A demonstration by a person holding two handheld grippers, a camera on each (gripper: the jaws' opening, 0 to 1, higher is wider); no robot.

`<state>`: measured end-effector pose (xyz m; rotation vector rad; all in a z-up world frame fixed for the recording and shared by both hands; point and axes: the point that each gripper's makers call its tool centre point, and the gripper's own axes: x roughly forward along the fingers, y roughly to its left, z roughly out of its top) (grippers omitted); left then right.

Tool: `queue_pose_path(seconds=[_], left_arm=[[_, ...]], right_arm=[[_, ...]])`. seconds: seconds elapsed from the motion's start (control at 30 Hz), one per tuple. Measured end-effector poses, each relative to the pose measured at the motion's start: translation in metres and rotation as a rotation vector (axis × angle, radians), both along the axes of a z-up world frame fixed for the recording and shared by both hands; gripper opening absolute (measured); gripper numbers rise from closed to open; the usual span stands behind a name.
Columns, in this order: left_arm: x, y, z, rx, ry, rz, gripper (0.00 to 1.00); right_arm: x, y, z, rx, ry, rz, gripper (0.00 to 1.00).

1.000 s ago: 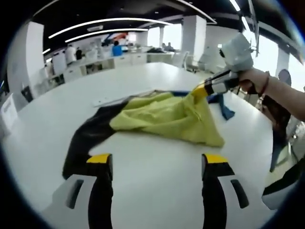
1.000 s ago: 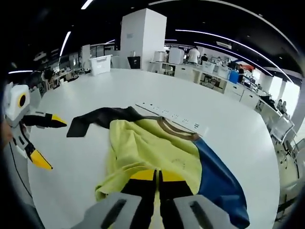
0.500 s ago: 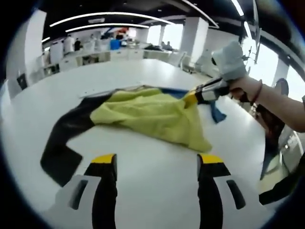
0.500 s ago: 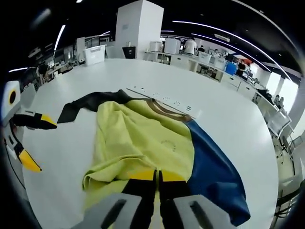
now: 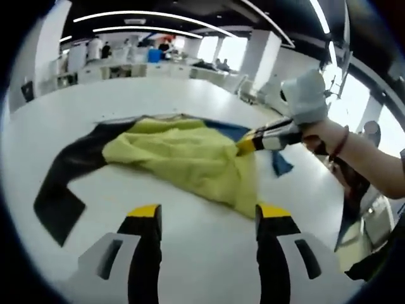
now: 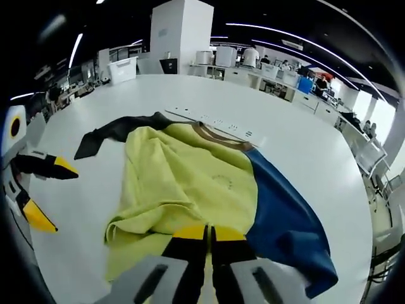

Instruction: Fold the garment on the visible template until the final outline fits inside the template.

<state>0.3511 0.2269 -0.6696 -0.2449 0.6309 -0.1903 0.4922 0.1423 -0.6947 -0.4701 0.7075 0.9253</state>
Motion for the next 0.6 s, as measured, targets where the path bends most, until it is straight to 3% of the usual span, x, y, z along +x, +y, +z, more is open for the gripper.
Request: queue_pose_path(seconds=[0.33,0.6], left_arm=[[0.009,-0.019,-0.017,-0.072,0.048,0.006,0.41],[0.02,-0.032,-0.02,-0.061,0.05,-0.02,0.36]], right_arm=[[-0.001,-0.005,-0.004,0.005,0.011,-0.007,0.0],[-0.002,-0.008,-0.008,0.004,0.023,-0.013,0.0]])
